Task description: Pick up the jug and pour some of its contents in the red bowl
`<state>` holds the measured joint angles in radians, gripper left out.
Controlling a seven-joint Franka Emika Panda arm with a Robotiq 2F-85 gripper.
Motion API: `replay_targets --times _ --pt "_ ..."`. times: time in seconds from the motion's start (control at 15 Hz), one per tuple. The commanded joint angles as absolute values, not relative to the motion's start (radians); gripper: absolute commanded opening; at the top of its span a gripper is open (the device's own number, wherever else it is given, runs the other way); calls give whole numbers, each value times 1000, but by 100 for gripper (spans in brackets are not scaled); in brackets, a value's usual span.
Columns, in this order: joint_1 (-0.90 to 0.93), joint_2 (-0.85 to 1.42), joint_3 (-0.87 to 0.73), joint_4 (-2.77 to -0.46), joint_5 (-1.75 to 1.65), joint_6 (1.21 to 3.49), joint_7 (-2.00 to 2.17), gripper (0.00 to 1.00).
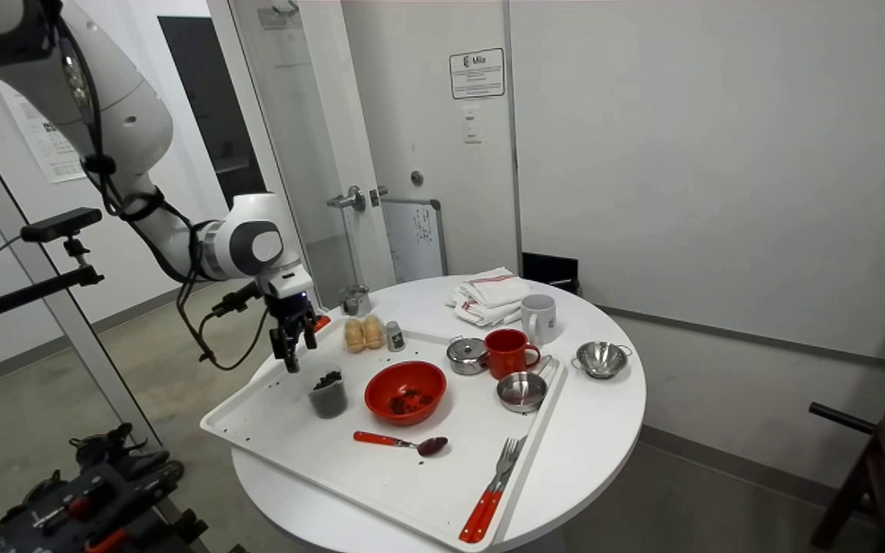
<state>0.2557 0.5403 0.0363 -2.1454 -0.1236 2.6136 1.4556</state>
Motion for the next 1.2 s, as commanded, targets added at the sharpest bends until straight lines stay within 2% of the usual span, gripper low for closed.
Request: replay_targets --times 0.0,0.73,0.8,0.87,0.93,1.13 --pt "269 553 29 -2124 -77 2559 1405 100" --pt "307 609 14 -2112 -94 2535 1408 98" --pt "310 612 12 -2113 -95 2538 1407 74" --pt "312 612 10 -2114 -97 2542 1408 74" --pt "312 615 10 -2112 -95 2539 1405 69" --pt "311 615 7 -2109 -94 2537 1402 47"
